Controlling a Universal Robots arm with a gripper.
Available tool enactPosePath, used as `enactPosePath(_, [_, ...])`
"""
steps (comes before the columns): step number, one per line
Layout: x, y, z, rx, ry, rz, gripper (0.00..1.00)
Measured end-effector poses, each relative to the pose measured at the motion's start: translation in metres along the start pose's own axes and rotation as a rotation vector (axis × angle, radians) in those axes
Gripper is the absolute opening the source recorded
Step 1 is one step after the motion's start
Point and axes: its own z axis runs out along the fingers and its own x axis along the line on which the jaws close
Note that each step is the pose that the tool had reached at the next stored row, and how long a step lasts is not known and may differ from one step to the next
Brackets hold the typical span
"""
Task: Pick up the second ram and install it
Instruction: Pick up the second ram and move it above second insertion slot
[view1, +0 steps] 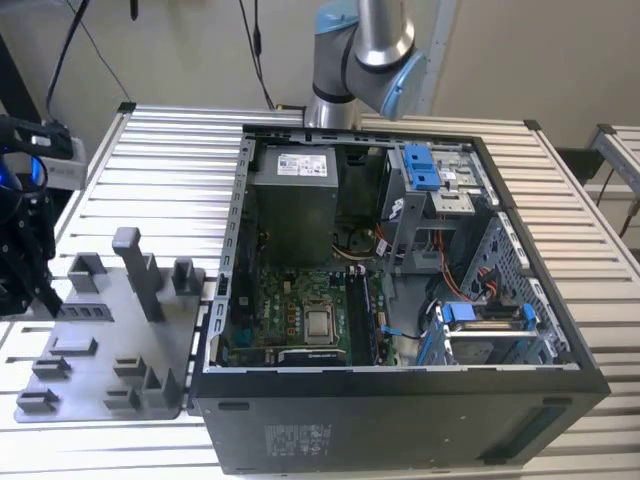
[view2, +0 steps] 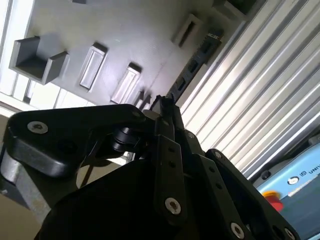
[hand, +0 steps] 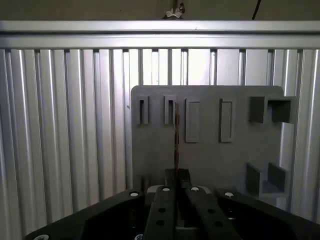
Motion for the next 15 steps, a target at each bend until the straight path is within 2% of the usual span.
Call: enactPosePath(15, [-0.0006, -0.0008, -0.0684, 0.0001, 0.0000, 0.000, 0.14])
